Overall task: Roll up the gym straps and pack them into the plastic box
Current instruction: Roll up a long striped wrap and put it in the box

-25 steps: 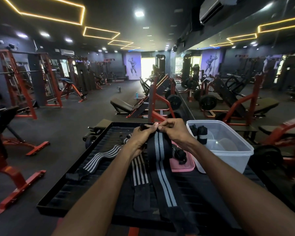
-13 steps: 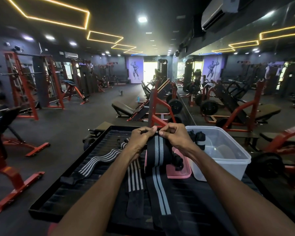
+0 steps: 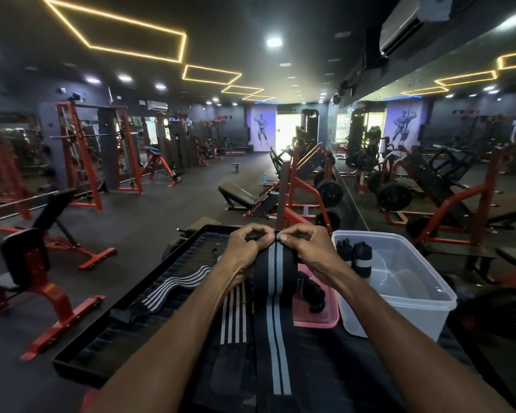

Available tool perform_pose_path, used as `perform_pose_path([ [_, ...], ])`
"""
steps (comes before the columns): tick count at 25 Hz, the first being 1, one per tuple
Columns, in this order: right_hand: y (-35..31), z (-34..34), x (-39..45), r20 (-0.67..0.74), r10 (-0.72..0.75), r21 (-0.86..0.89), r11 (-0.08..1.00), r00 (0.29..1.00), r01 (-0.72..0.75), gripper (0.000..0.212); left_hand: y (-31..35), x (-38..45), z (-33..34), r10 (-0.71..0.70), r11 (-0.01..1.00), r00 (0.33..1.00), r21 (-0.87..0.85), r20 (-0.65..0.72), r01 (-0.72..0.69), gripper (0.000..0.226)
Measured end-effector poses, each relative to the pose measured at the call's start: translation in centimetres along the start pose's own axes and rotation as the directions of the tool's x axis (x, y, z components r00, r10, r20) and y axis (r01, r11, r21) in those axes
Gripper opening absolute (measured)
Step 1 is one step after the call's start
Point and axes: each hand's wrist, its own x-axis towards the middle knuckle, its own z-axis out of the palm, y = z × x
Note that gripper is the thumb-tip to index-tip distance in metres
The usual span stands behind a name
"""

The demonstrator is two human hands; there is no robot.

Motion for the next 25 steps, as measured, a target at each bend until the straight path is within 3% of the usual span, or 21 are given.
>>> perform_pose_path([
  [3, 0.2, 0.1, 0.1, 0.007, 0.0, 0.034, 0.999, 1.0, 0.0, 0.014, -0.1, -0.3, -0.3, -0.098, 0.994, 0.995, -0.053, 0.016, 0.099, 0.01],
  [8, 0.6, 0.1, -0.1, 0.056, 0.06, 0.031, 0.998, 0.997, -0.062, 0.009, -0.2, -0.4, -0.3, -0.019, 0.999, 0.998, 0.034, -0.065, 0.021, 0.008],
  [12, 1.4, 0.0, -0.4, -0.006, -0.071, -0.102, 0.992, 0.997, 0.07, 0.01, -0.9, -0.8, -0.2, -0.039, 0.999, 0.999, -0.001, 0.007, 0.039, 0.011],
  [15, 2.0, -0.1, -0.9, -0.032, -0.051, -0.028, 0.998, 0.998, 0.05, 0.01, -1.5, -1.0, -0.2, -0.136, 0.983, 0.989, -0.113, 0.058, 0.142, 0.019],
  [20, 2.3, -0.4, -0.8, -0.026, 0.07, 0.097, 0.993, 0.997, -0.067, 0.007, -2.0, -0.8, 0.2, -0.044, 0.998, 0.999, 0.042, -0.005, 0.044, 0.009],
  [22, 2.3, -0.6, -0.9, -0.005, 0.107, 0.029, 0.994, 0.994, -0.107, 0.011, -1.9, -0.7, 0.2, -0.034, 0.997, 0.999, 0.063, 0.002, 0.034, 0.015],
  [25, 2.1, -0.4, -1.4, -0.082, 0.034, -0.051, 0.998, 0.996, -0.039, 0.007, -1.7, -0.9, 0.3, -0.073, 0.997, 0.996, -0.006, 0.046, 0.073, 0.012],
])
